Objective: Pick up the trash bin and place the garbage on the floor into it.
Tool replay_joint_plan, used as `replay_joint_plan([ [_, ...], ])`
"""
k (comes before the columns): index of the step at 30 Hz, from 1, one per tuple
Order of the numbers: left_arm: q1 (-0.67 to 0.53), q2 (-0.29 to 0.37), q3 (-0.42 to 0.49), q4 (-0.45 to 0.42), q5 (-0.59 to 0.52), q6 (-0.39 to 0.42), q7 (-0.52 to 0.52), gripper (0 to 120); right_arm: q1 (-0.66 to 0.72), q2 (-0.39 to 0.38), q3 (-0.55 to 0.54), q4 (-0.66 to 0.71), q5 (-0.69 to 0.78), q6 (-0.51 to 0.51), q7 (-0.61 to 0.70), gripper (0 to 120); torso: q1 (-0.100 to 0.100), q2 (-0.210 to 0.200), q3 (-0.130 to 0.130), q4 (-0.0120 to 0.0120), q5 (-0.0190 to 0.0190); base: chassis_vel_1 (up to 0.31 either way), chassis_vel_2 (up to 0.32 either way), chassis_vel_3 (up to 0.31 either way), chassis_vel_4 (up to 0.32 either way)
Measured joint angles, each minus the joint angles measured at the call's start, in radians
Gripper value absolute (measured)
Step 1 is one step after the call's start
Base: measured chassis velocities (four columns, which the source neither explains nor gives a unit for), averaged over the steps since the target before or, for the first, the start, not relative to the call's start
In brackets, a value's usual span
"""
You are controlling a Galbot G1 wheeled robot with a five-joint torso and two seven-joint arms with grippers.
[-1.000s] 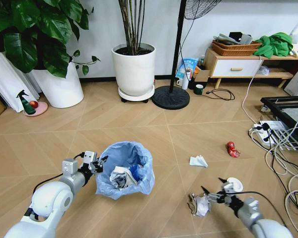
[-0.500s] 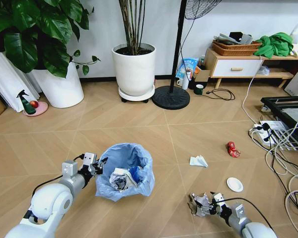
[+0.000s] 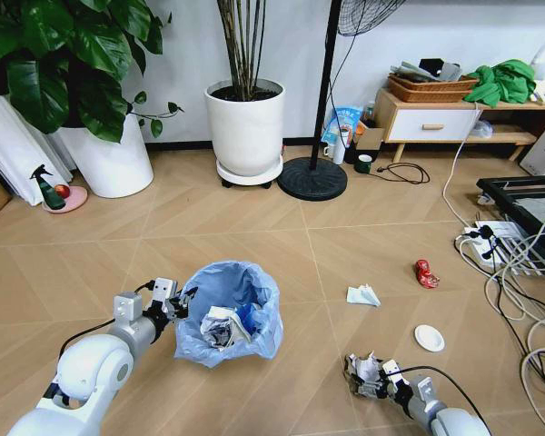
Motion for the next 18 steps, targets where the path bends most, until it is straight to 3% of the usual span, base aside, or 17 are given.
replay_joint_plan([
  [3,0.0,0.0,0.0,-0.001,0.0,0.0,0.0,1,0.005,0.001,0.001,-0.012,-0.003,0.005,0.004,62,0.0,0.0,0.0,0.0,0.0001,0.0,0.0,0.0,0.0],
  [5,0.0,0.0,0.0,-0.001,0.0,0.0,0.0,1,0.005,0.001,0.002,-0.013,-0.003,0.005,0.004,60,0.0,0.0,0.0,0.0,0.0001,0.0,0.0,0.0,0.0],
  [8,-0.001,-0.002,0.0,-0.001,0.0,0.0,-0.001,1,0.006,0.003,0.003,-0.018,-0.005,0.007,0.007,43,0.0,0.0,0.0,0.0,0.0001,0.0,0.0,0.0,0.0],
  [9,-0.001,-0.002,0.0,-0.001,0.0,0.0,-0.001,1,0.006,0.003,0.003,-0.018,-0.005,0.007,0.007,43,0.0,0.0,0.0,0.0,0.0001,0.0,0.0,0.0,0.0],
  [18,-0.008,-0.002,0.001,-0.002,-0.002,0.002,-0.004,1,0.019,0.01,0.004,-0.041,-0.003,0.014,0.033,7,0.0,0.0,0.0,0.0,0.0003,0.0,0.0,0.0,0.0],
])
